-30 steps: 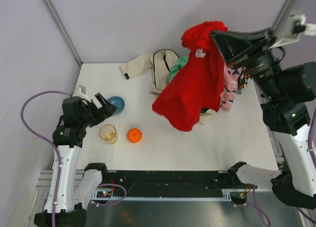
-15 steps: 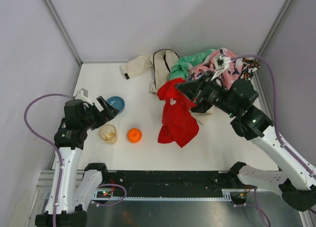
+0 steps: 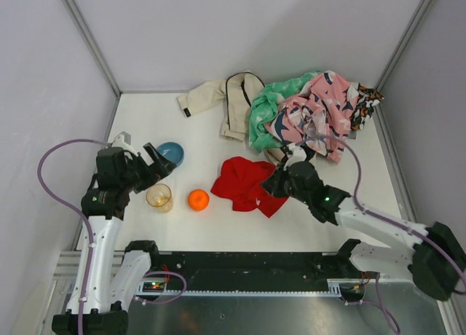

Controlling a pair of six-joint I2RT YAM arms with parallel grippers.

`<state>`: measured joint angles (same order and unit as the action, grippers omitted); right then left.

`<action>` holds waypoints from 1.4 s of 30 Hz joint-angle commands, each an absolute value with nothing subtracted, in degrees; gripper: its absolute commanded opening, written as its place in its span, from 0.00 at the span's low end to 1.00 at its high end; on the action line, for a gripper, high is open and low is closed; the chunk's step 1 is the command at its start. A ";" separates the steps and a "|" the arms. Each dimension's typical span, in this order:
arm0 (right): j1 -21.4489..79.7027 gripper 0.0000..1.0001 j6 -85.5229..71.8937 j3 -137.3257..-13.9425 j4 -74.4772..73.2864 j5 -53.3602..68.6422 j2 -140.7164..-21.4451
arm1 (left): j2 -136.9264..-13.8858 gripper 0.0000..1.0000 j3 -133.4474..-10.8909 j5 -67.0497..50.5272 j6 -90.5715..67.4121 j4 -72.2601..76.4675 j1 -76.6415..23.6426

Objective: Pick out a specific cloth from the pile

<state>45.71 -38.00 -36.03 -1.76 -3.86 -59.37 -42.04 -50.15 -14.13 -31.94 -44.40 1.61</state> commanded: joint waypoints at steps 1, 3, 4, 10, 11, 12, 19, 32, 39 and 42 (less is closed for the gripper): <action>47.03 0.15 -39.19 -33.45 7.81 -7.00 -68.14 | -42.87 1.00 -49.59 -13.45 -31.83 -44.07 1.51; 47.07 0.30 -39.07 -33.30 9.38 -7.75 -71.00 | -43.04 1.00 -49.64 -13.19 -31.71 -44.11 1.50; 46.91 0.38 -38.78 -33.53 9.79 -8.05 -71.67 | -43.01 1.00 -49.61 -13.18 -31.63 -44.11 1.54; 45.35 0.94 -35.33 -37.25 3.81 -9.26 -64.52 | -42.45 1.00 -50.25 -13.33 -31.61 -44.27 1.57; 44.87 0.97 -34.89 -38.27 0.28 -10.61 -62.23 | -42.45 1.00 -50.44 -13.35 -31.63 -44.24 1.57; 44.41 0.98 -34.72 -39.66 -2.59 -12.47 -59.72 | -42.45 1.00 -50.58 -13.35 -31.63 -44.27 1.53; 33.54 0.99 -31.65 -44.67 -13.43 -13.16 -49.58 | -42.92 1.00 -51.10 -12.34 -30.94 -44.56 1.55; 7.22 0.99 -27.64 -47.37 -21.48 -10.33 -43.03 | -42.47 1.00 -53.80 -8.47 -30.36 -45.87 1.54; 6.99 0.99 -24.79 -47.35 -22.13 -14.44 -40.58 | -41.77 1.00 -54.09 -6.66 -30.50 -46.20 1.54; 7.03 0.99 -23.85 -47.36 -21.39 -14.87 -39.46 | -42.16 1.00 -53.97 -6.12 -30.68 -46.23 1.54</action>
